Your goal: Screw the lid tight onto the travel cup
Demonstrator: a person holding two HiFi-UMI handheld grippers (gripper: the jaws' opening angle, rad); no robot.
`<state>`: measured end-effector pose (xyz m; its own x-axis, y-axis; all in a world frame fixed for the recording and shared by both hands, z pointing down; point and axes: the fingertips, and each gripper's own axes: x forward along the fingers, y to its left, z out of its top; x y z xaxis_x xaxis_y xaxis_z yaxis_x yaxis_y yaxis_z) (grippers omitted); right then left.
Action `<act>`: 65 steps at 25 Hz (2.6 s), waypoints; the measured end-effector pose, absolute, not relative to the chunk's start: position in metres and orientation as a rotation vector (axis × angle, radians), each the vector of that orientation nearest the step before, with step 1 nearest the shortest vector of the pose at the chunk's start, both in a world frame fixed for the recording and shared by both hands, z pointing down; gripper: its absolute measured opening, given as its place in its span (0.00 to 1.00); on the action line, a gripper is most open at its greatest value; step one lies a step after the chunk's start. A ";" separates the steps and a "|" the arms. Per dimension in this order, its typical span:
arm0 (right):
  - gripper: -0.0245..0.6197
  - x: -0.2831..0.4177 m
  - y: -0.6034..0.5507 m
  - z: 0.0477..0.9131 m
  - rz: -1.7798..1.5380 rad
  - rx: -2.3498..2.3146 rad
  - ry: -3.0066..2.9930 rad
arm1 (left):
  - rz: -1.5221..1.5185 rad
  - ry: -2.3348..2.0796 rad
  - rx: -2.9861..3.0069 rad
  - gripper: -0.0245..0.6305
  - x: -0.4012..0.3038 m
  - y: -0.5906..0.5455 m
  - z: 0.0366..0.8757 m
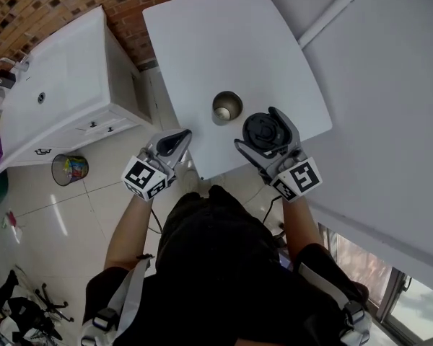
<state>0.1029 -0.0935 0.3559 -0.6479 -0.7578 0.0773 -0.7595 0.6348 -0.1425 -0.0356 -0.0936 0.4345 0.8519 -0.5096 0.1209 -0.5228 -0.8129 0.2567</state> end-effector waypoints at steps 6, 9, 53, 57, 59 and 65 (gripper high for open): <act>0.79 0.108 -0.090 0.377 0.317 1.290 -2.805 | 0.183 -0.760 2.728 0.10 -0.014 -0.100 0.472; 0.79 0.113 -0.088 0.386 0.353 1.297 -2.795 | 0.269 -0.808 2.762 0.42 -0.005 -0.105 0.492; 0.79 0.037 -0.162 0.423 0.168 0.908 -2.924 | 0.377 -0.586 2.816 0.61 0.087 -0.148 0.578; 0.79 0.033 -0.162 0.427 0.161 0.895 -2.928 | 0.371 -0.584 2.817 0.61 0.087 -0.149 0.577; 0.79 0.033 -0.161 0.428 0.158 0.894 -2.931 | 0.372 -0.586 2.820 0.61 0.088 -0.150 0.576; 0.79 0.033 -0.160 0.434 0.167 0.895 -2.920 | 0.371 -0.589 2.819 0.61 0.087 -0.149 0.576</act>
<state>0.0335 -0.1604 0.4336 -0.8256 -0.5531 0.1112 -0.5622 0.8231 -0.0798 0.0868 -0.1495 0.5756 0.8868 -0.3581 0.2921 -0.4183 -0.8907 0.1778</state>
